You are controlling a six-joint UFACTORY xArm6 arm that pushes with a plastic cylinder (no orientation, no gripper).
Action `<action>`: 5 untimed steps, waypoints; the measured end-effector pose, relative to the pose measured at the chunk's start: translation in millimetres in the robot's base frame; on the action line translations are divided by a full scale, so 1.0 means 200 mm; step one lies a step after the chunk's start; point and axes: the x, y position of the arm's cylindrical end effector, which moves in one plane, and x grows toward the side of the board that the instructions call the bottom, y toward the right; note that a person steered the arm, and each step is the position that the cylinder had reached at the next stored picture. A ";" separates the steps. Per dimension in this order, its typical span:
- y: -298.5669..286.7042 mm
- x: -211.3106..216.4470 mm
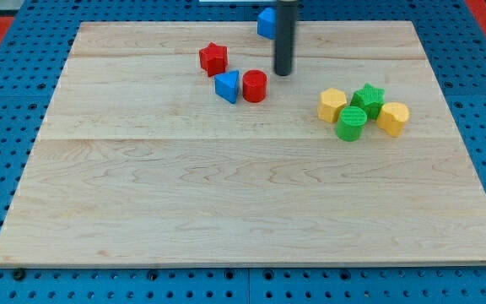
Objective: Slide the red circle to the center
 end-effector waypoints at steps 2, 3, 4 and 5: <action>-0.62 0.18; -0.76 0.22; -0.59 0.24; -0.66 0.23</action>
